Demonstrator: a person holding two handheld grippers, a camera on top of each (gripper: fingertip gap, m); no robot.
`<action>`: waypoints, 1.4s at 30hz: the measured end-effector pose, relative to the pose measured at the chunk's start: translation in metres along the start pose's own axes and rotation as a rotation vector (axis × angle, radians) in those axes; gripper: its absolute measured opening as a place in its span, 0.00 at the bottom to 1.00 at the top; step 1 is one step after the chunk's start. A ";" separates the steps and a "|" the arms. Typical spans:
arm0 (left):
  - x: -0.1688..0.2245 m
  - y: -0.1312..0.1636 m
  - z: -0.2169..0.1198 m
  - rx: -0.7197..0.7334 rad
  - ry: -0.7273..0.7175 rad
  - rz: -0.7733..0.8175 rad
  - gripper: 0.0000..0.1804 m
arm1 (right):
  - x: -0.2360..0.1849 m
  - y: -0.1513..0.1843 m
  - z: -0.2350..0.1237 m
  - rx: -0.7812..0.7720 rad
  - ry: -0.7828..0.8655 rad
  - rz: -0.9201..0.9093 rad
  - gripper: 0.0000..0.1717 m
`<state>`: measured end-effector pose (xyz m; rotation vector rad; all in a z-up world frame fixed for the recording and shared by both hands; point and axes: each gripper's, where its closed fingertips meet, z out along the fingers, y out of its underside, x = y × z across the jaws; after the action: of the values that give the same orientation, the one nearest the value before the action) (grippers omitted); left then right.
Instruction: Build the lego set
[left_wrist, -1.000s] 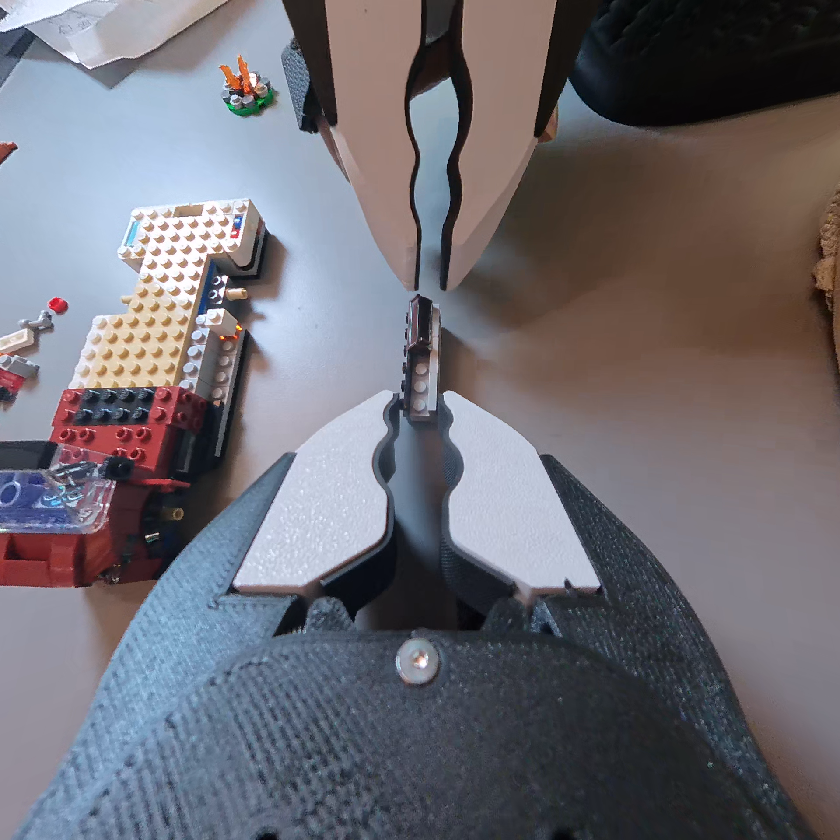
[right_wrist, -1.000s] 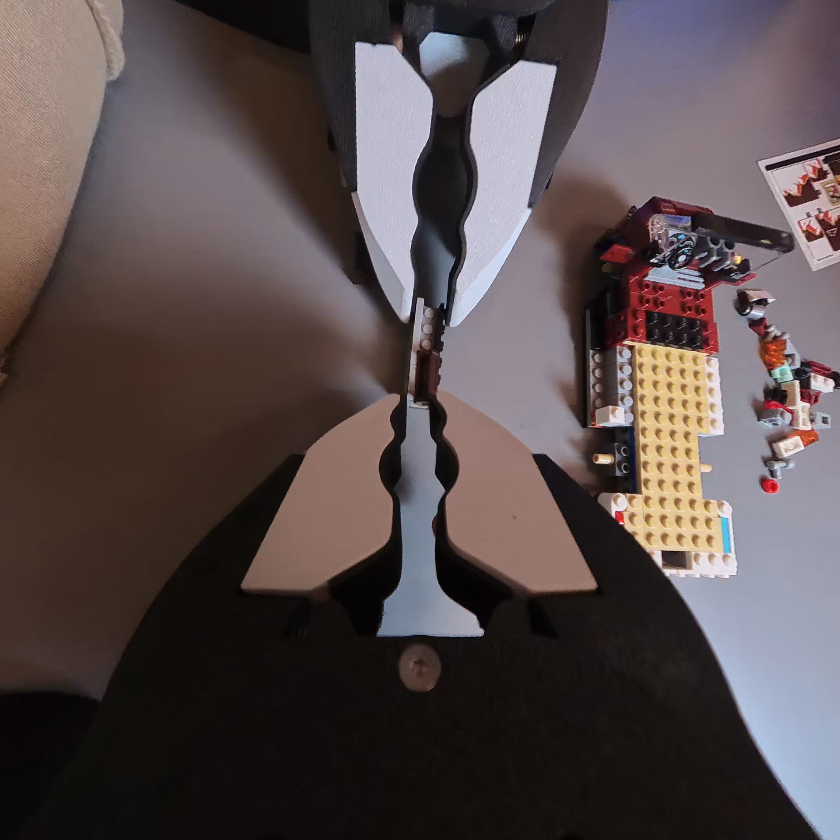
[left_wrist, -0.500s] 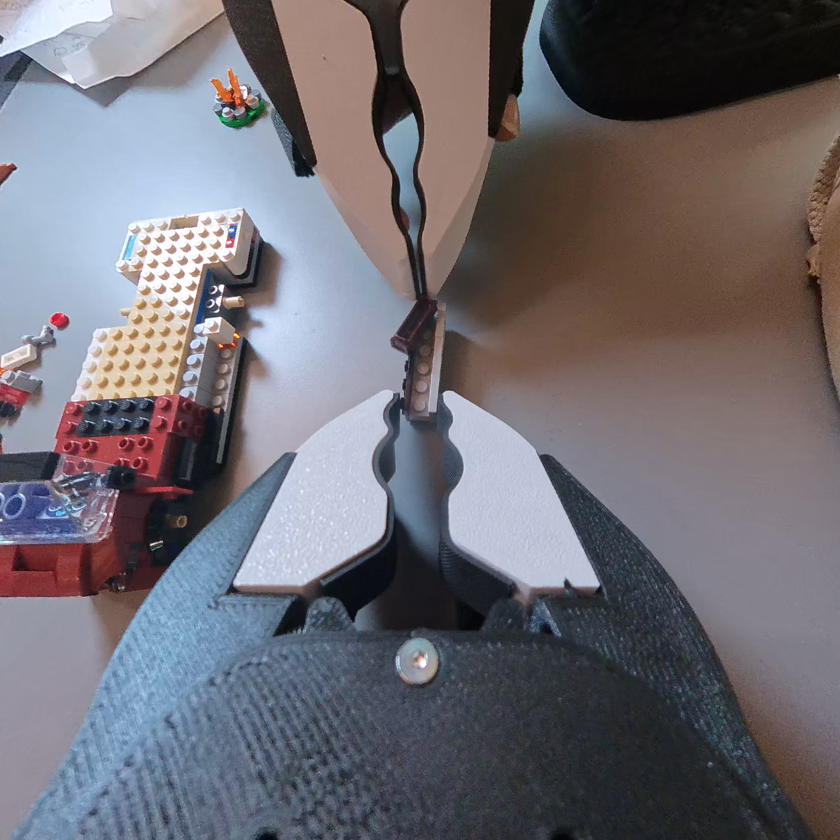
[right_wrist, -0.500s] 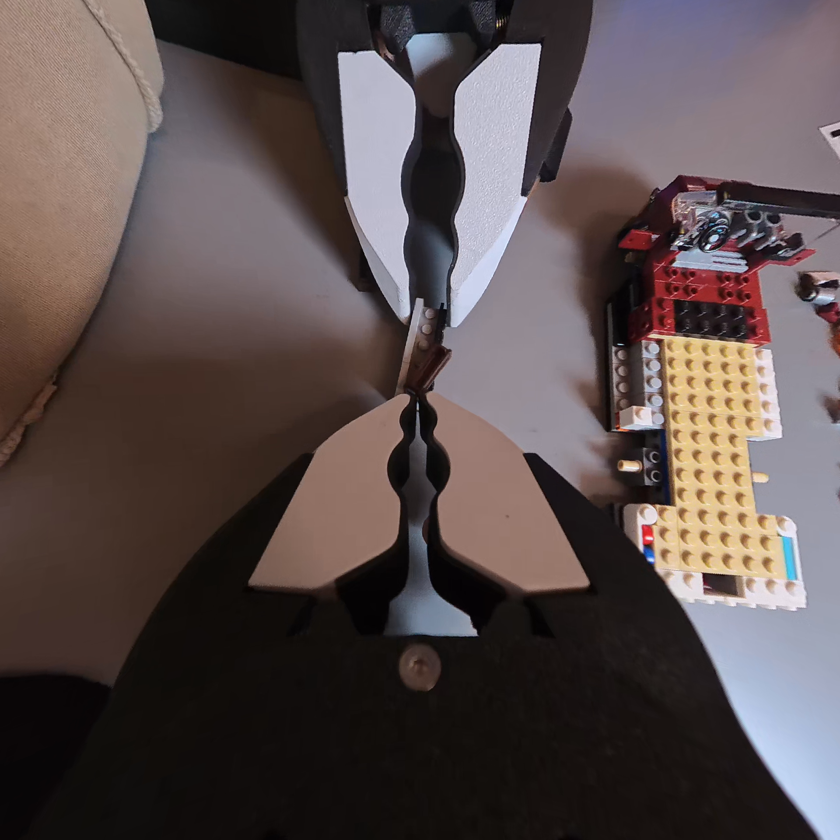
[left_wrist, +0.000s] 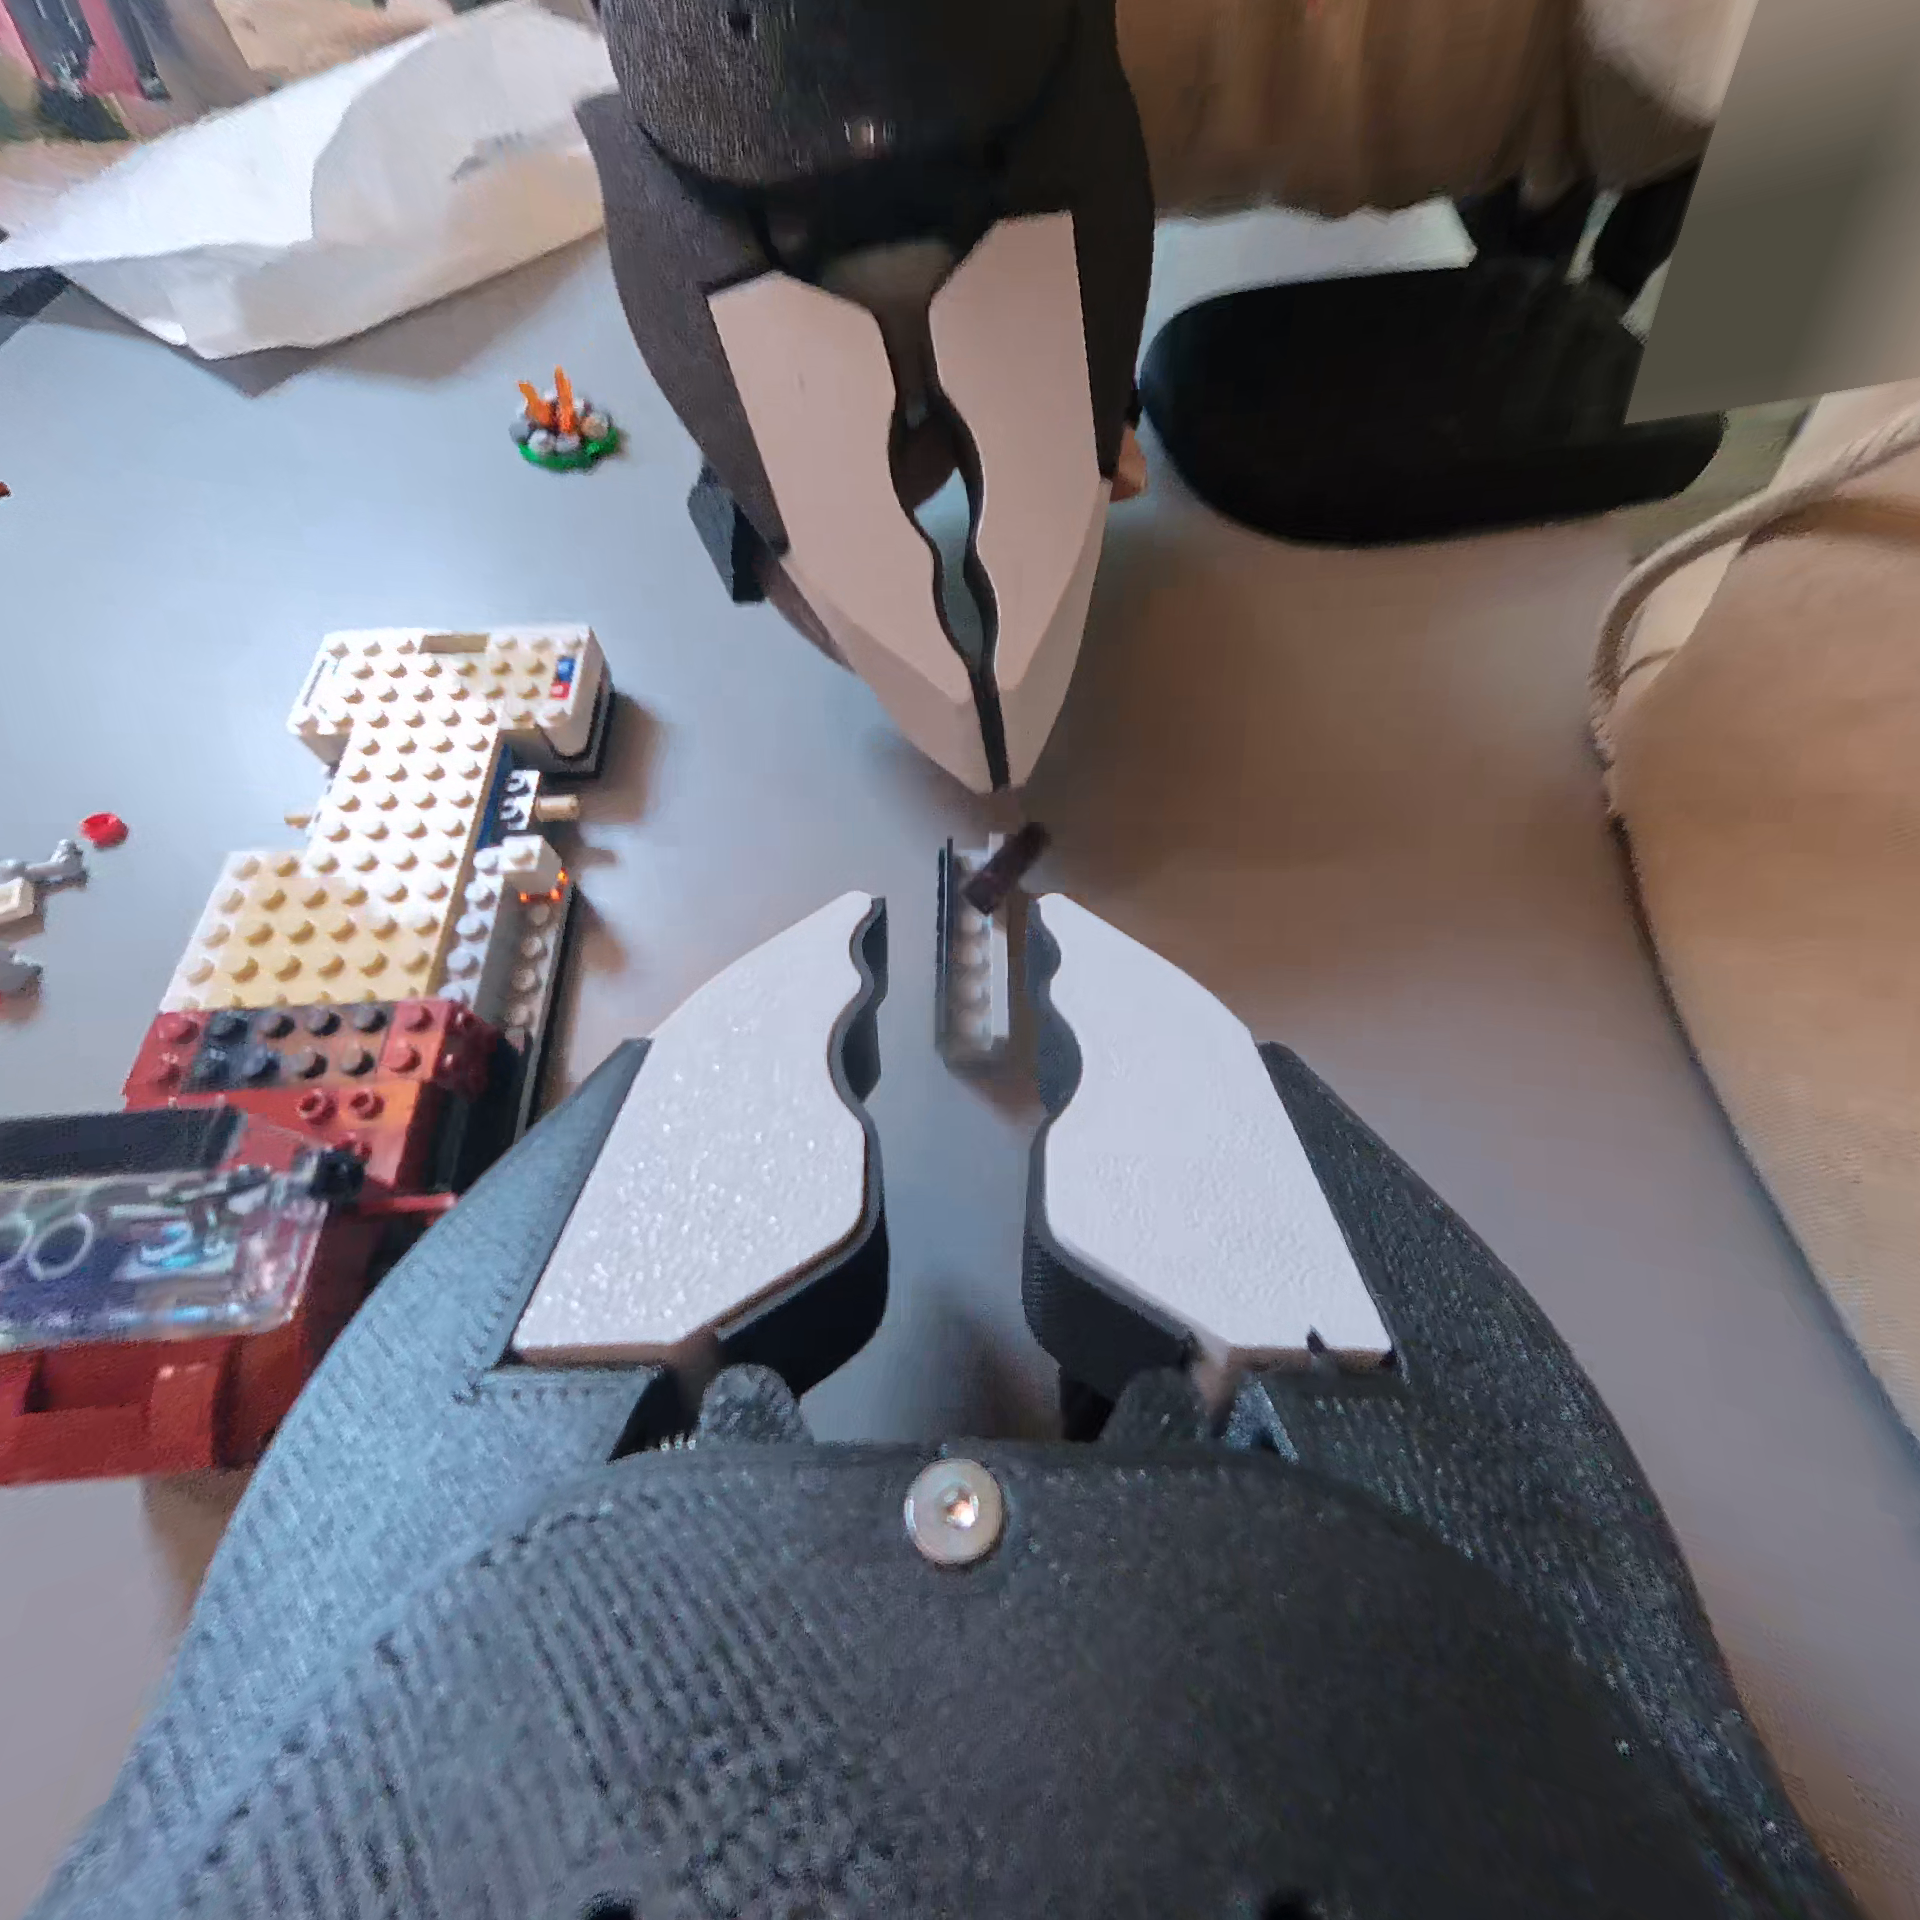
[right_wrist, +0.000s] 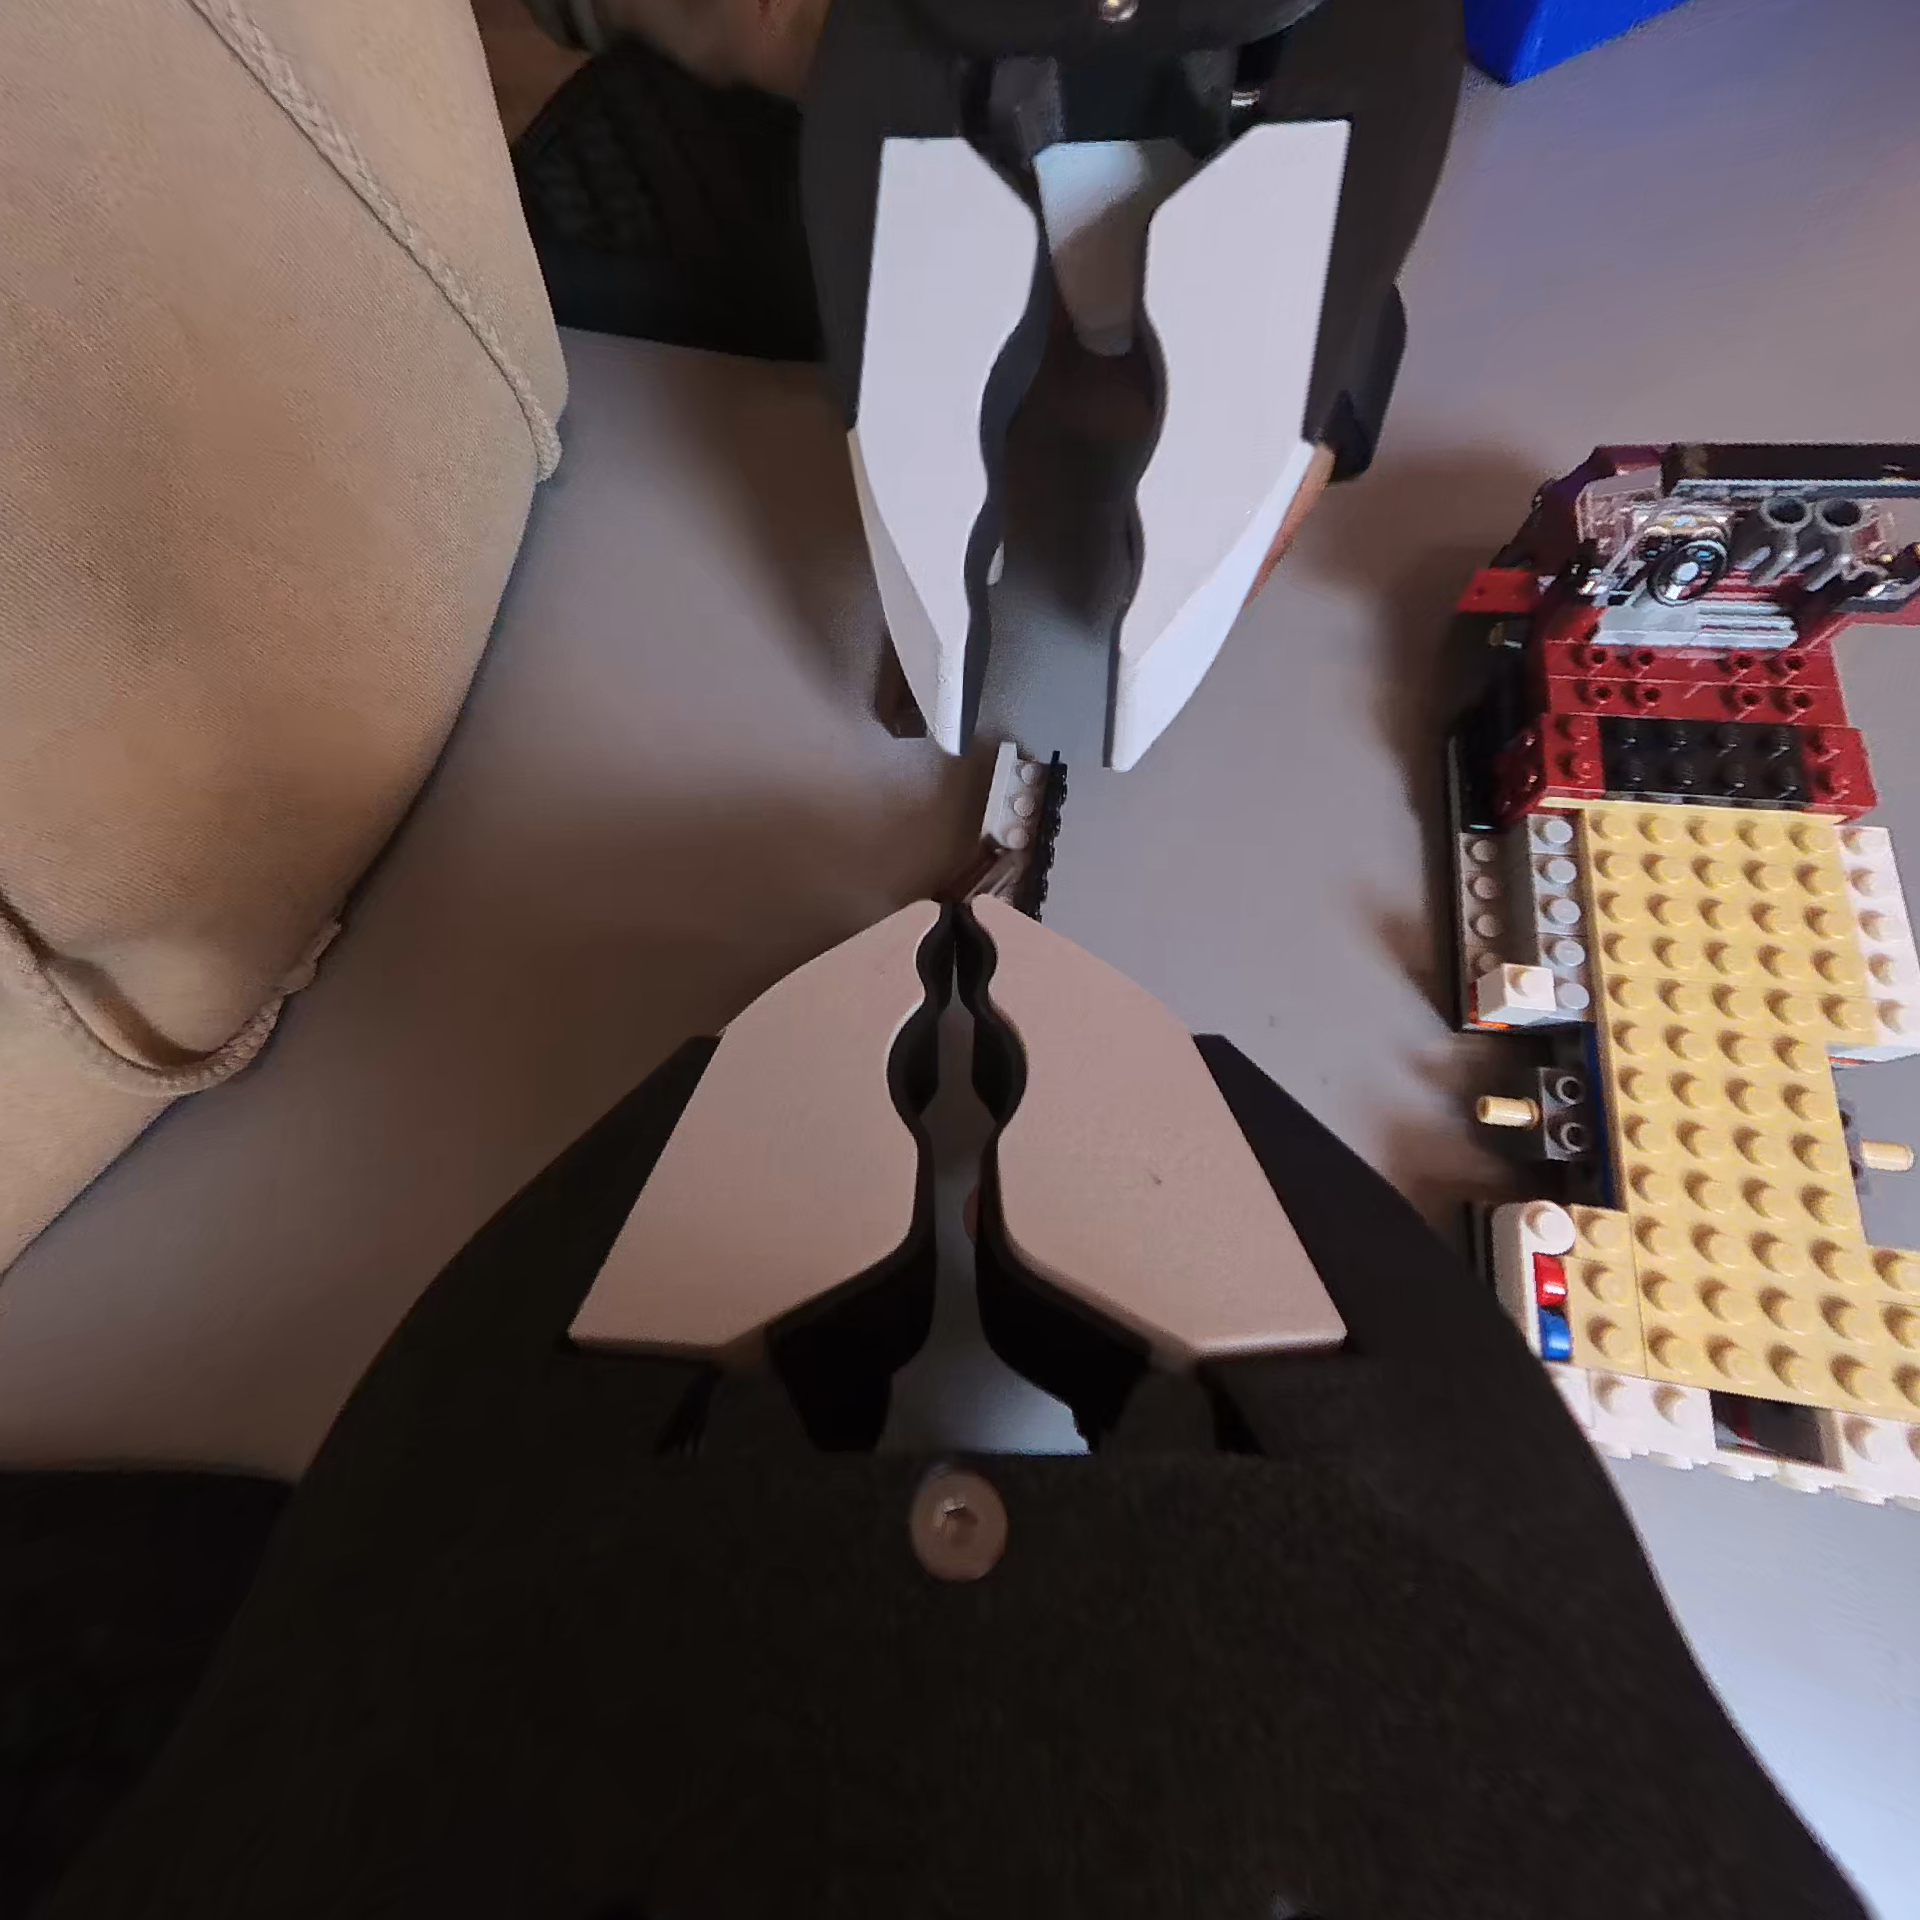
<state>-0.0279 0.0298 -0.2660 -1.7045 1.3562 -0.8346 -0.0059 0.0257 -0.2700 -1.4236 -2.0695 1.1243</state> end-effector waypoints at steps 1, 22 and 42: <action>0.001 -0.005 0.000 0.021 0.036 -0.016 0.13 | -0.001 -0.002 0.000 0.011 -0.005 -0.006 0.00; 0.028 0.005 0.001 -0.083 0.099 0.134 0.10 | -0.029 0.019 0.027 -0.258 0.144 -0.093 0.09; -0.001 0.013 0.009 -0.158 -0.073 0.072 0.16 | 0.013 0.016 0.003 -0.330 0.308 0.084 0.05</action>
<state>-0.0259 0.0306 -0.2819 -1.7769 1.4572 -0.6318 -0.0041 0.0390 -0.2863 -1.7253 -2.0480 0.5591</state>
